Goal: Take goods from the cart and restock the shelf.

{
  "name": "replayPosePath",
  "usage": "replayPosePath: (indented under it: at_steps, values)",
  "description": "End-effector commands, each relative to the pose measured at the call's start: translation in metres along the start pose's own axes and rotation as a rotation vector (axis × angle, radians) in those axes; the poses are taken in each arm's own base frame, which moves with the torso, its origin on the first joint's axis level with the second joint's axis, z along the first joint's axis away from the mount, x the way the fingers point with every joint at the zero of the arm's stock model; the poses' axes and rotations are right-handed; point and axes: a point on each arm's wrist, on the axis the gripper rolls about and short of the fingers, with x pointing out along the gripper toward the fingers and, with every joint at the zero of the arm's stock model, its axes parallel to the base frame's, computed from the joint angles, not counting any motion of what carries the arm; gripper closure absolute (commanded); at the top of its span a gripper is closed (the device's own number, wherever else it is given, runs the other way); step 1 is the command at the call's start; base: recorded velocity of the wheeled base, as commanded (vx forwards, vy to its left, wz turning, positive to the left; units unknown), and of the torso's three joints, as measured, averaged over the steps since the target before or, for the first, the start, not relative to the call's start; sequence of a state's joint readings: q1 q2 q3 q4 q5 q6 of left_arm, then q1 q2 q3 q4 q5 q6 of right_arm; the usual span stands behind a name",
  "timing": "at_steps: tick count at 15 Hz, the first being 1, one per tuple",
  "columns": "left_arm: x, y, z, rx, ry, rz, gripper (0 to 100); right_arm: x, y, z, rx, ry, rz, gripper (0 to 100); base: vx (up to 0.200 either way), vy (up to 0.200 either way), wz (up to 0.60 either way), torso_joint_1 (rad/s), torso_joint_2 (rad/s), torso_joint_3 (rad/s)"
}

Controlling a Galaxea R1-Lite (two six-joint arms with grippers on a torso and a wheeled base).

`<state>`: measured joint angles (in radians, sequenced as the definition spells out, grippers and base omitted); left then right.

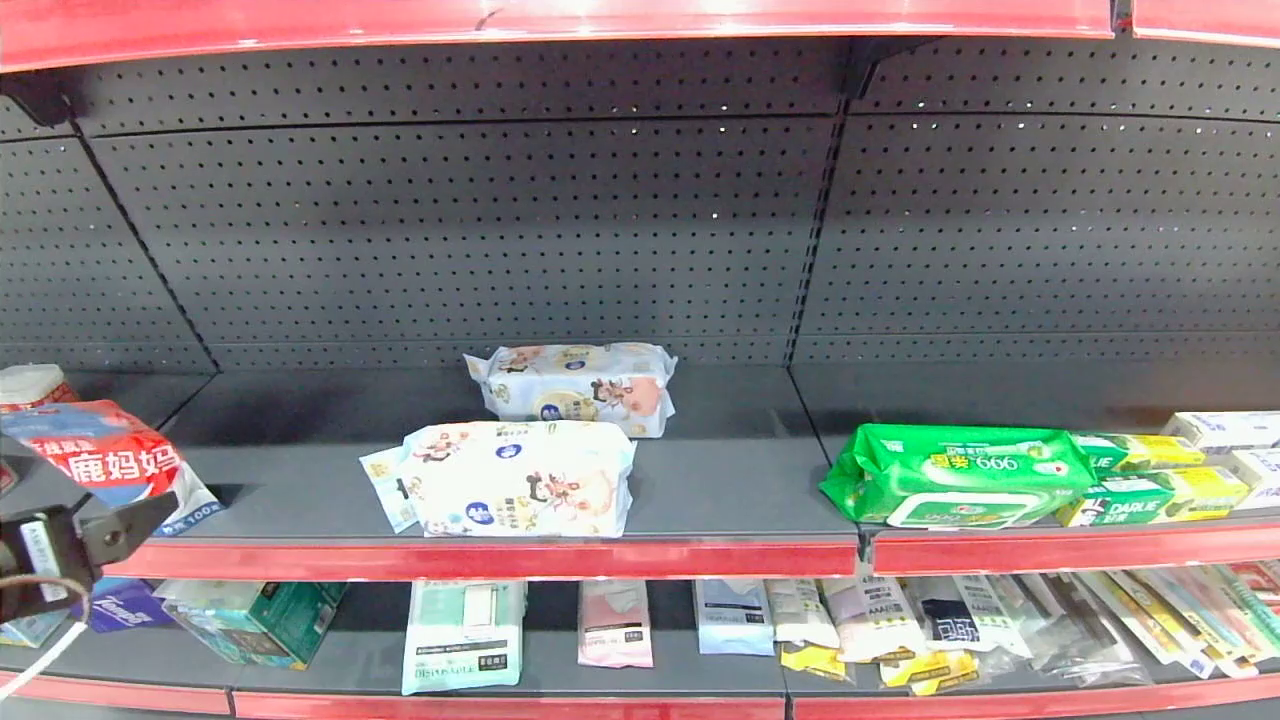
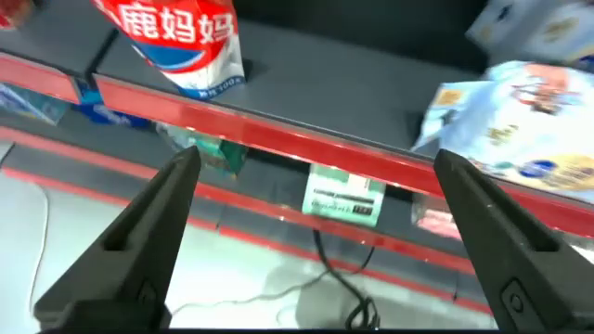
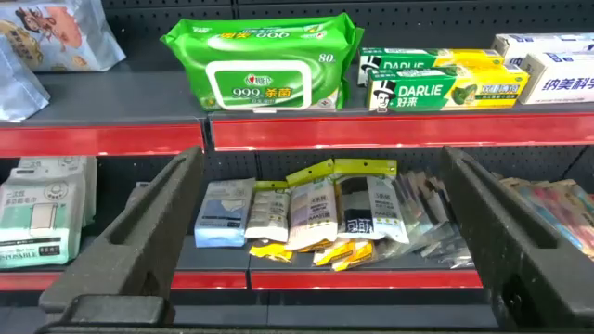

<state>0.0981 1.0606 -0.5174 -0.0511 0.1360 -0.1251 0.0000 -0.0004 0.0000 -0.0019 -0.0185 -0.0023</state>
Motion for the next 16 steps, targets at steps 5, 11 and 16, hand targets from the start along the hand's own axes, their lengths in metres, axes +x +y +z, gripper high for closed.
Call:
replayPosePath:
  at_steps: [5, 11, 16]
  values:
    - [0.073, -0.02, -0.007, 0.056, 0.22, -0.014, 0, 0.0, 0.0, 0.0, -0.001, 0.001, 0.0, 0, 0.0, 0.0, 0.0, 0.0, 0.0, 0.0]
    - [0.124, -0.039, 0.005, 0.055, 0.21, -0.032, 0, 0.0, 0.0, 0.0, -0.001, 0.001, 0.0, 0, 0.0, 0.0, 0.0, 0.0, 0.0, 0.0]
    - [0.161, -0.058, -0.003, 0.076, 0.19, -0.087, 0, 0.0, 0.0, 0.0, -0.001, 0.002, 0.0, 0, 0.0, 0.0, 0.0, 0.0, 0.0, 0.0]
